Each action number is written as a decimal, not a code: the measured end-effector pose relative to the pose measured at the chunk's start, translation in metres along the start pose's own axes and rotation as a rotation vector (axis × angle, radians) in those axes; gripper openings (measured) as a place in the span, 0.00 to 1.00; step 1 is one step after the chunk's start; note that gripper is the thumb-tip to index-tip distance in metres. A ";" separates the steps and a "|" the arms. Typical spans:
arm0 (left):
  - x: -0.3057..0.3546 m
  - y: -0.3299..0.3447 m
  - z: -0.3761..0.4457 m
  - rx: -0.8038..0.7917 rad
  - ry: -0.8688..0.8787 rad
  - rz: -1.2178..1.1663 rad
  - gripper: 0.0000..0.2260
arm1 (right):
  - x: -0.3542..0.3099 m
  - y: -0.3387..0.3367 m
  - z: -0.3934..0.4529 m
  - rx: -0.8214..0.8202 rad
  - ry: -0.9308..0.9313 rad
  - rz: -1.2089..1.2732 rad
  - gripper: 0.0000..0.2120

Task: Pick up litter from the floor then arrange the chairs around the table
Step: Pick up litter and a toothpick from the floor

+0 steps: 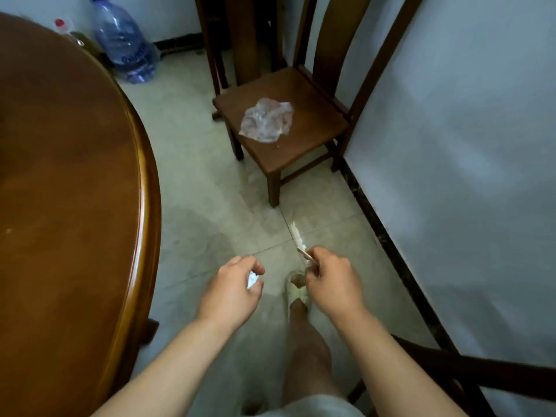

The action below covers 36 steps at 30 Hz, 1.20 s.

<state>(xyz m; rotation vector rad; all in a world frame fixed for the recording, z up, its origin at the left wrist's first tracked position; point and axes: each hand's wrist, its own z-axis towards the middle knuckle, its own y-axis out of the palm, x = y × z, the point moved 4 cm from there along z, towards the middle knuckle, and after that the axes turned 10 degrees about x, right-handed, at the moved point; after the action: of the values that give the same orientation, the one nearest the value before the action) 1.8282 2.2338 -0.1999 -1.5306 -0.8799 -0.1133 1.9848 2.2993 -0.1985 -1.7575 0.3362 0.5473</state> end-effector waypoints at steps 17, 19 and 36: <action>0.046 -0.048 0.282 0.196 -0.273 0.026 0.07 | -0.096 -0.033 0.328 -0.147 -0.351 -0.054 0.08; 0.046 -0.042 0.315 0.173 -0.277 0.016 0.05 | -0.100 -0.027 0.360 -0.142 -0.337 -0.082 0.09; 0.011 -0.116 0.546 0.161 -0.322 0.057 0.06 | -0.213 0.008 0.565 -0.241 -0.354 -0.098 0.07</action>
<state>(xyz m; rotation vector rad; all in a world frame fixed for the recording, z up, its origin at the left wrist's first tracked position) 1.5390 2.7111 -0.2042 -1.4418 -1.0701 0.2468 1.6957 2.8296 -0.1974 -1.8527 -0.0667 0.8391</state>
